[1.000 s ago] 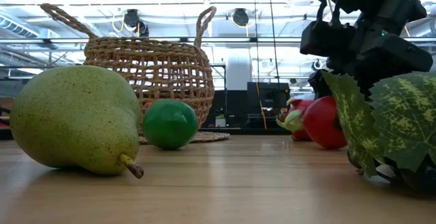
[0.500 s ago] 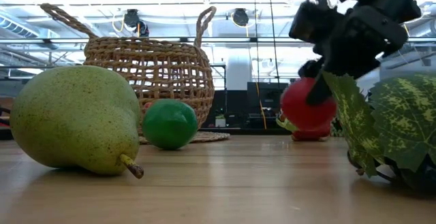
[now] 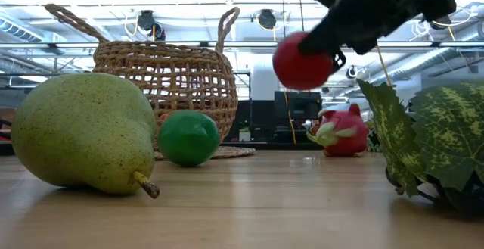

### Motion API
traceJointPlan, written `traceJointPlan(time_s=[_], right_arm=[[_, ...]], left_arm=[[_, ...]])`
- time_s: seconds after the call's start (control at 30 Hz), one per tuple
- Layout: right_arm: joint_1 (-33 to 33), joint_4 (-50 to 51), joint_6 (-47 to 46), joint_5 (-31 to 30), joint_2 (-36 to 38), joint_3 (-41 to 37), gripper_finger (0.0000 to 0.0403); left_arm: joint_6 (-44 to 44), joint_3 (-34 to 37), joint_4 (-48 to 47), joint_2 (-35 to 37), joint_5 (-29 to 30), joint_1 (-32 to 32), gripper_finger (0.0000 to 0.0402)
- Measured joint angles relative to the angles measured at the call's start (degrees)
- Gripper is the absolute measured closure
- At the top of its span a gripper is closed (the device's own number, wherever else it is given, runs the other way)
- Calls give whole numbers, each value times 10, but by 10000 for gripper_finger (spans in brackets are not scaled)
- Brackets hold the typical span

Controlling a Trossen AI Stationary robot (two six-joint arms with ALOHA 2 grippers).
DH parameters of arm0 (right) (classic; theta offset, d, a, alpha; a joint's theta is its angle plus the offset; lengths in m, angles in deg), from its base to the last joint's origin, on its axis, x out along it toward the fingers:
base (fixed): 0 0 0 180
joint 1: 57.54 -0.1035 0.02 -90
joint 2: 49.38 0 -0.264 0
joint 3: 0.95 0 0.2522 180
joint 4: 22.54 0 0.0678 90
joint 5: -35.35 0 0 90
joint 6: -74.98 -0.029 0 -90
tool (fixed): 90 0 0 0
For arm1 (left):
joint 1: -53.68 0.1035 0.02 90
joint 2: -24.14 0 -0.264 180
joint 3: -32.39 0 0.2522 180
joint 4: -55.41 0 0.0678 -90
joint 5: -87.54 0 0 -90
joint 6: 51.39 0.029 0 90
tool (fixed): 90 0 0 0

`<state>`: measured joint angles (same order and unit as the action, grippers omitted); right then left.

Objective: Build produce basket
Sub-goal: Put the tomato into the basket

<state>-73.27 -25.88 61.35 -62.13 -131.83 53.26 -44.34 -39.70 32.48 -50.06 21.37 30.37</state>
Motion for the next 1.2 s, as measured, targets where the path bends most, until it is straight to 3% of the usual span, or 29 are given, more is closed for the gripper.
traceJointPlan(time_s=[0.27, 0.43, 0.83, 1.2], right_arm=[[0, -24, 30, -3, 62, 0, 89], [0, -40, 62, -48, 86, 0, 89], [-1, -203, 87, -45, 70, 0, 89], [-3, -252, 94, -45, 69, 0, 89]], left_arm=[[2, 0, 0, 0, 0, 0, 378], [0, 0, 1, 0, 0, 0, 378], [-6, 0, 0, 0, 0, 0, 378], [-9, 0, 0, 0, 0, 0, 378]])
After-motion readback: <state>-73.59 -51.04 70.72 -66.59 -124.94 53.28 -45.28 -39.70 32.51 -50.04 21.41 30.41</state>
